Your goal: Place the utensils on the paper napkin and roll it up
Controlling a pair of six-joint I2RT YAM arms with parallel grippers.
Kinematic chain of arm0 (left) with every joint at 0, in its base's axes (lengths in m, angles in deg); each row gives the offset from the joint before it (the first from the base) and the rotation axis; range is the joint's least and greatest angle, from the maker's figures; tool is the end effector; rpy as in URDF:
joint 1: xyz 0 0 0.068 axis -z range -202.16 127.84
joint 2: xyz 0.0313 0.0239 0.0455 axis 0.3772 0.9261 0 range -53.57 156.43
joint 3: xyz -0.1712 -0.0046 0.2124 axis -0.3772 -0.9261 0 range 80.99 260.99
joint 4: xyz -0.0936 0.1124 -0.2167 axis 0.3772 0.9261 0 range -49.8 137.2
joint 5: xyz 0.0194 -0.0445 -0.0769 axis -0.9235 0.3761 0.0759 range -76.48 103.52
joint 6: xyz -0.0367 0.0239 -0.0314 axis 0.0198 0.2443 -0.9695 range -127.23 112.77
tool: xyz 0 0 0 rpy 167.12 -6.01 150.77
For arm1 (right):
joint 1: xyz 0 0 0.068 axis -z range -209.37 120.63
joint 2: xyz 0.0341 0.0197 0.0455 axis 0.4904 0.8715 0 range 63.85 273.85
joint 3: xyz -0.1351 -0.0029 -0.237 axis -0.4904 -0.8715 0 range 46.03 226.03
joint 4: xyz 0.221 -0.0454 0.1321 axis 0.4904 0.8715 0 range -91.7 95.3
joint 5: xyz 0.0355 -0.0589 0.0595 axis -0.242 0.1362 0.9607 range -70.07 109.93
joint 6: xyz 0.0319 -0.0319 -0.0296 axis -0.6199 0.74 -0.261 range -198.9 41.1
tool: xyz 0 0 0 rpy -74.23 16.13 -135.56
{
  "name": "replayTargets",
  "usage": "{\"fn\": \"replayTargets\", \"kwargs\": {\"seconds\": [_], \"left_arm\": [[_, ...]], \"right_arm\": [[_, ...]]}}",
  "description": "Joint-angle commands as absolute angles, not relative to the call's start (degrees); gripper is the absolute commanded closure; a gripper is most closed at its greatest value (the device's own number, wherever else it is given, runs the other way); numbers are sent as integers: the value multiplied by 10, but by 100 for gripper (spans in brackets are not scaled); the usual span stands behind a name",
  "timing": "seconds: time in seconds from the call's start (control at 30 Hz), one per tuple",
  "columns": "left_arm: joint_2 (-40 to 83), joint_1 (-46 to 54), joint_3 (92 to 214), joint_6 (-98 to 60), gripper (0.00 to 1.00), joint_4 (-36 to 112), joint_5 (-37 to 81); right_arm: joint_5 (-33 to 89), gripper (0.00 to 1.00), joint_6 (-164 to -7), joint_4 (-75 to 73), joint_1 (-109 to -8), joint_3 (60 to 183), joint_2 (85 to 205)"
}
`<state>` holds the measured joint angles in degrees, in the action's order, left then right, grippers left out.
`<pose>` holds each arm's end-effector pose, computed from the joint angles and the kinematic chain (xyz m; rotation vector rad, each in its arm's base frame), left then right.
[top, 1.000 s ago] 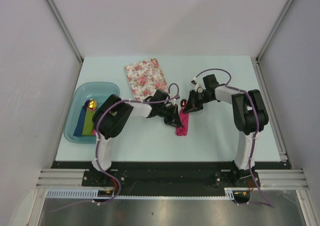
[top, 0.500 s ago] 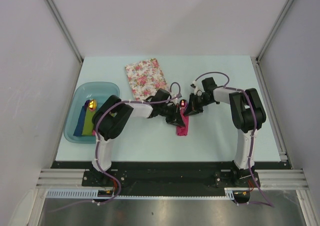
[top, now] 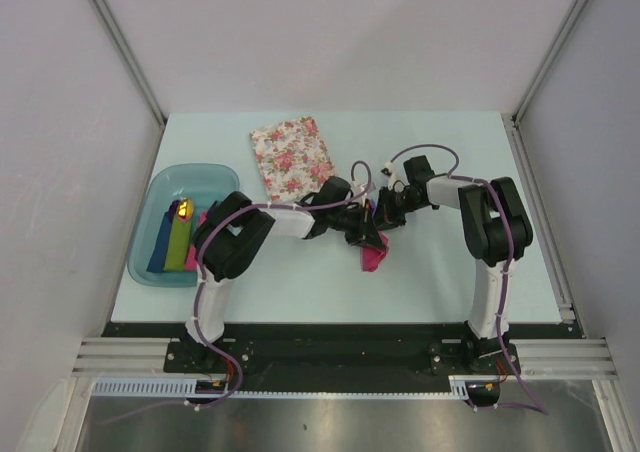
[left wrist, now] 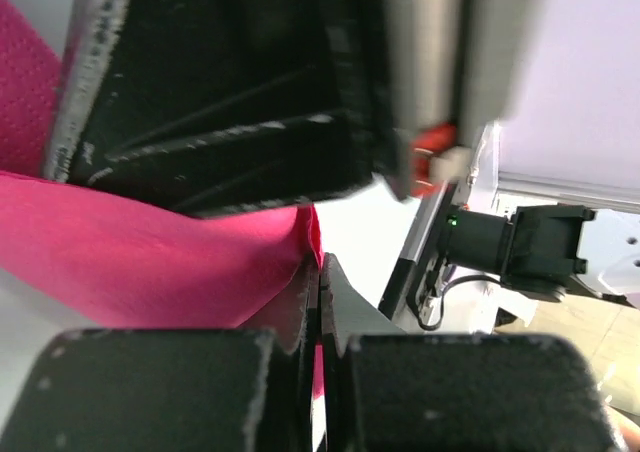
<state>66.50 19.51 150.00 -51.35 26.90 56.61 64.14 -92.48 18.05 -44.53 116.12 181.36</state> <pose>0.3065 -0.3054 0.1280 0.4314 2.5142 -1.5603 0.3705 0.1262 0.1162 -0.2594 2.7033 1.2004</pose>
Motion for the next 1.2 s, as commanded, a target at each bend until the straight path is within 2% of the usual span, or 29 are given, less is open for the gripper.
{"fn": "replayTargets", "kwargs": {"seconds": [0.0,0.2,0.27,0.33,0.43,0.47,0.6,0.7,0.8,0.83,0.97,1.17], "left_arm": [[689,209,1518,-530,100,219,564],[699,206,1493,-508,100,241,562],[697,200,1476,-511,96,232,566],[696,197,1452,-514,83,211,577],[697,191,1430,-542,64,161,600],[697,190,1421,-550,55,148,604],[703,189,1418,-569,40,113,616],[710,187,1419,-585,36,84,623],[711,186,1422,-587,31,80,624],[712,186,1425,-587,29,85,624],[711,186,1426,-588,28,77,626],[703,186,1423,-589,30,69,626]], "right_arm": [[551,100,-905,182,-451,1135,1826],[553,100,-906,186,-452,1141,1821],[554,100,-904,189,-452,1142,1816],[561,98,-901,198,-451,1154,1812],[588,89,-901,226,-439,1181,1800],[604,87,-904,233,-434,1189,1796],[646,72,-900,286,-396,1223,1772],[662,54,-882,318,-382,1230,1756],[673,43,-872,333,-380,1217,1749],[677,36,-875,330,-381,1212,1749],[674,33,-885,315,-395,1189,1754],[634,37,-856,322,-422,1182,1778]]}}
